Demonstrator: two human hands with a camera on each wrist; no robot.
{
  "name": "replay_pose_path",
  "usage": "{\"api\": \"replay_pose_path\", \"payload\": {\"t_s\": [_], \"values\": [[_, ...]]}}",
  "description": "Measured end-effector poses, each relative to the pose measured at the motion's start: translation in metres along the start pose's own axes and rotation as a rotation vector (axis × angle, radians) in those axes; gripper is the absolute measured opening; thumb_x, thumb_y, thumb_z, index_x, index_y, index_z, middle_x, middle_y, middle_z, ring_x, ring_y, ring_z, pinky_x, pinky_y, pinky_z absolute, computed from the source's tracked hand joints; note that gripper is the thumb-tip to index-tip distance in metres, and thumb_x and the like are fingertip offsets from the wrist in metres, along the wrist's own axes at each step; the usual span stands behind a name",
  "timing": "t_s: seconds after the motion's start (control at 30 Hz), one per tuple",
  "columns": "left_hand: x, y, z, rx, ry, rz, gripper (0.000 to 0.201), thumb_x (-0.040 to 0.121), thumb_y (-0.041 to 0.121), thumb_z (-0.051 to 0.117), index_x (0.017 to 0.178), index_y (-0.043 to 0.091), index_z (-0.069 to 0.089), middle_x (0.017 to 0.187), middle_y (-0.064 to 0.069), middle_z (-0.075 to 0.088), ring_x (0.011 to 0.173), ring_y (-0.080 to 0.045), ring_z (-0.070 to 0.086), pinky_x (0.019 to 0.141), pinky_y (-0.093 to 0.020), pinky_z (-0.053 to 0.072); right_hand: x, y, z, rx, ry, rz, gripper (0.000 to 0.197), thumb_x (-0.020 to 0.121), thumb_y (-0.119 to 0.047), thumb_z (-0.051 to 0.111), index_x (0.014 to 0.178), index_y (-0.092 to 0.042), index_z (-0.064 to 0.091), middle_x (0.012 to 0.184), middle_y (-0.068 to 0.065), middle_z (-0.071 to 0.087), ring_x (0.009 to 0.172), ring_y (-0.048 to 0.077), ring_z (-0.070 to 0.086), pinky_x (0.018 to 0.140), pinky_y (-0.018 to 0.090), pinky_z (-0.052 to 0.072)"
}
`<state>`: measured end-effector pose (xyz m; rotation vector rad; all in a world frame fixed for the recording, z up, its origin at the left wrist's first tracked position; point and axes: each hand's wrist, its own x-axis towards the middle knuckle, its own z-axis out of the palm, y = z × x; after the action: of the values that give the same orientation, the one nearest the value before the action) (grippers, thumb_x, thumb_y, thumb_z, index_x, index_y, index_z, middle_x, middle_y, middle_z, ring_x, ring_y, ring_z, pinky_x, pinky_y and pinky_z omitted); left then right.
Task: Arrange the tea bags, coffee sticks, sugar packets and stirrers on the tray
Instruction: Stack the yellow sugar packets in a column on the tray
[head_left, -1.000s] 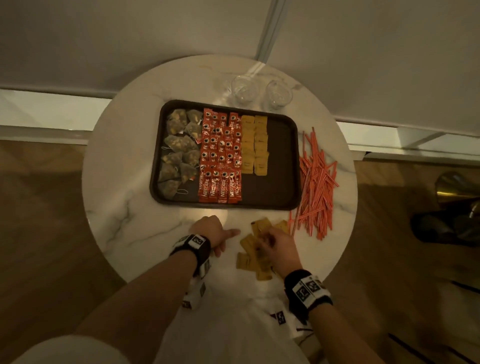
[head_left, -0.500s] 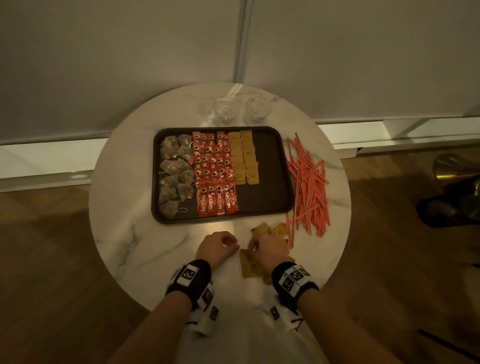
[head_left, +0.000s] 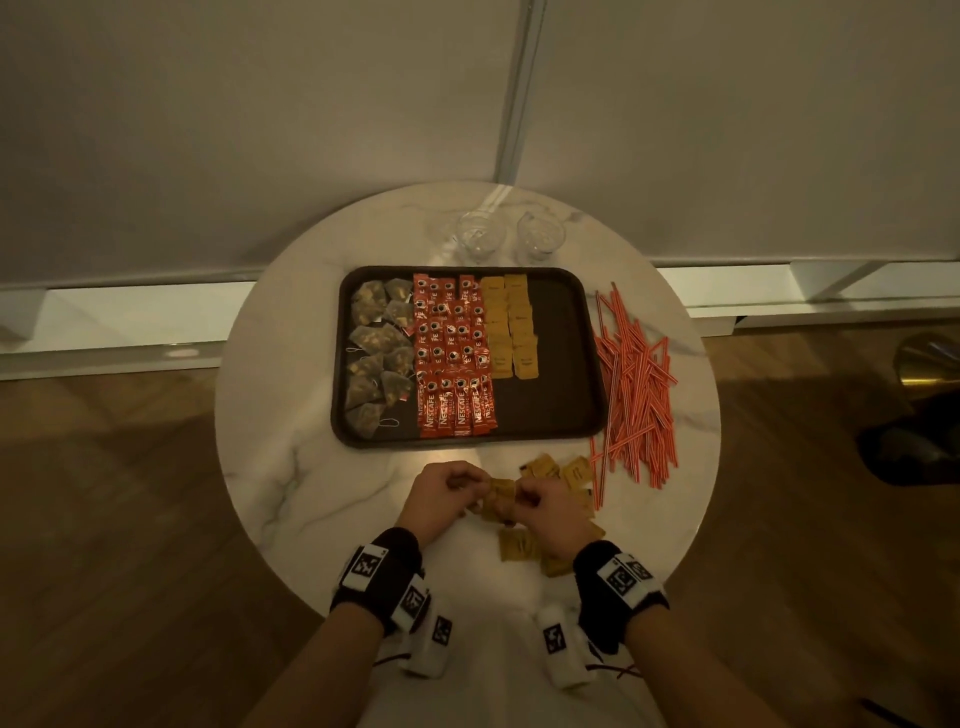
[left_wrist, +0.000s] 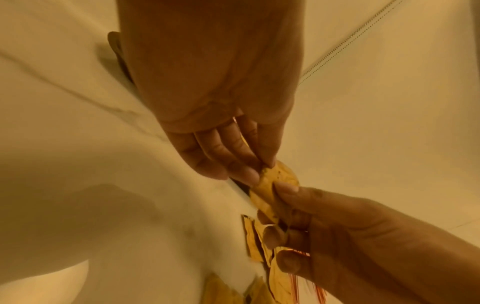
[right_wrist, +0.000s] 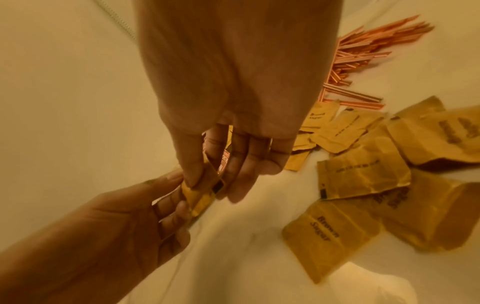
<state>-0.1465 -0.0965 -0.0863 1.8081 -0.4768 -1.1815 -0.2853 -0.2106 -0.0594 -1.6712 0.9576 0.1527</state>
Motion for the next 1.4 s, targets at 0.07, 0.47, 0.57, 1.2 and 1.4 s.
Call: {"api": "replay_pose_path", "payload": {"t_s": [0.07,0.47,0.57,1.2,1.4], "values": [[-0.002,0.001,0.000,-0.024,0.015,0.003,0.008,0.088,0.014,0.071,0.086,0.021,0.072,0.075,0.003,0.072,0.065,-0.008,0.066,0.059,-0.021,0.049,0.002,0.002,0.001,0.058,-0.009,-0.001,0.020,0.087,-0.017,0.074,0.083,0.002,0.068,0.078,0.014,0.070,0.068,0.013,0.066,0.072,0.035,0.055],[-0.004,-0.001,-0.002,-0.064,0.018,0.015,0.012,0.083,0.009,0.076,0.086,0.019,0.071,0.079,-0.004,0.074,0.069,-0.008,0.067,0.061,-0.023,0.049,-0.005,0.007,0.007,0.176,0.006,0.006,0.006,0.090,-0.017,0.070,0.086,-0.014,0.072,0.079,0.003,0.073,0.069,0.008,0.065,0.069,0.022,0.054],[-0.004,0.003,-0.002,-0.095,0.045,0.019,0.014,0.081,0.006,0.077,0.082,0.018,0.070,0.075,-0.004,0.072,0.067,-0.009,0.066,0.059,-0.021,0.049,-0.004,0.011,0.005,0.166,0.062,0.026,0.007,0.088,-0.021,0.073,0.091,-0.014,0.074,0.085,0.005,0.074,0.073,0.013,0.067,0.078,0.031,0.057],[0.022,0.012,-0.011,0.100,-0.041,-0.164,0.030,0.095,0.034,0.063,0.086,0.007,0.075,0.077,-0.003,0.076,0.065,-0.012,0.067,0.054,-0.021,0.048,0.013,0.020,-0.024,0.188,0.192,0.057,0.006,0.089,-0.012,0.071,0.094,-0.009,0.074,0.086,0.002,0.072,0.071,0.007,0.066,0.066,0.020,0.053],[0.031,0.014,-0.012,0.240,-0.193,-0.427,0.055,0.094,0.049,0.059,0.075,-0.001,0.073,0.063,-0.007,0.072,0.051,-0.015,0.068,0.045,-0.019,0.047,0.036,0.014,-0.047,0.143,0.218,0.015,0.006,0.087,-0.011,0.073,0.086,-0.016,0.075,0.086,0.003,0.074,0.082,0.015,0.070,0.077,0.027,0.056]]}}
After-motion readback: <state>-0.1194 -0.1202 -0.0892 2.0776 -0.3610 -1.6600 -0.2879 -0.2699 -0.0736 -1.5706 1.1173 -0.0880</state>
